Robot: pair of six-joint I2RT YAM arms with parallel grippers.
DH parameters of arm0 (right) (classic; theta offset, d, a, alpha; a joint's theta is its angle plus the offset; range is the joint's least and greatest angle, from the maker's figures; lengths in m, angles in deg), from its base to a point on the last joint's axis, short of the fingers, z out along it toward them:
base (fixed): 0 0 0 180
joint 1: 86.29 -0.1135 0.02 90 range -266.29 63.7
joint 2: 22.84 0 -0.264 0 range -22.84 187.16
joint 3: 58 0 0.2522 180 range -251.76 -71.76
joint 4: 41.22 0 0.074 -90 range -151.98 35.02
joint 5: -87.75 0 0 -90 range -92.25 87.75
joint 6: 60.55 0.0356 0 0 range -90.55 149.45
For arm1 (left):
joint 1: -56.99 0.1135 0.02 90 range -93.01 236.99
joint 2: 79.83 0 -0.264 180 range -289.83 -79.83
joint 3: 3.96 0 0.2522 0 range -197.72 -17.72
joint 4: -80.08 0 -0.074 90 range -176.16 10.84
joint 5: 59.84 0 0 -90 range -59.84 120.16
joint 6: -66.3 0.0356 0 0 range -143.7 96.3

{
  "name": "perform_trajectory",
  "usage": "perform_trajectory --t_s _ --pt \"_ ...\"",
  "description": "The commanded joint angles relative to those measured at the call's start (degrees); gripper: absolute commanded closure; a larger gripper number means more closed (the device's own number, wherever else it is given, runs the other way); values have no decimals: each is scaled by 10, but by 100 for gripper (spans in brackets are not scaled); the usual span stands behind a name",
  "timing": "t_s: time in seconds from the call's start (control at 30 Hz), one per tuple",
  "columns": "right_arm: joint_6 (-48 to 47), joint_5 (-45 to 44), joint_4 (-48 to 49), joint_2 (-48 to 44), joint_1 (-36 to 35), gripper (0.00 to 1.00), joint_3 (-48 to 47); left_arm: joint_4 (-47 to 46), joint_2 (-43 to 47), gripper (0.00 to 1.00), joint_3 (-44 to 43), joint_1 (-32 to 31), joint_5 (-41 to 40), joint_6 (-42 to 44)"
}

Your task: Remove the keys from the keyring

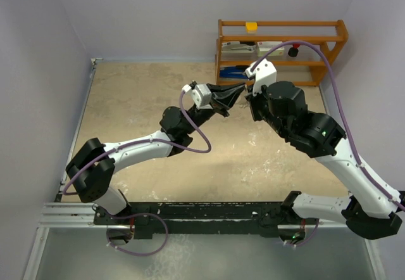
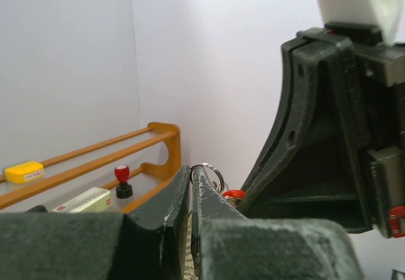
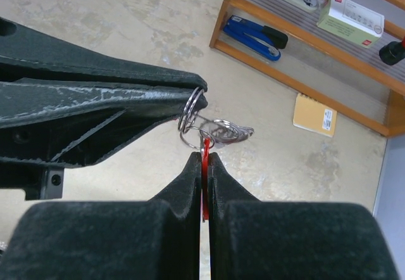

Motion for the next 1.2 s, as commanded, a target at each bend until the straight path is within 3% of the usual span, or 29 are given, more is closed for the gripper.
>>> perform_trajectory --t_s 0.0,0.1,0.27,0.53,0.83,1.17 --pt "-5 -4 16 -7 -2 100 8 -102 21 100 8 -2 4 -60" --pt "-2 -6 11 -8 -2 100 6 -87 33 99 26 -2 -12 -49" --pt "-1 -11 11 -21 -2 100 7 -35 57 87 63 -2 -50 -2" --pt "-2 -8 12 -22 -2 100 3 4 77 85 93 -2 -86 47" --pt "-1 -6 8 -20 -3 100 -2 51 61 66 55 -2 -21 96" --pt "-4 -3 7 -13 -2 100 -9 87 38 57 13 -2 37 120"
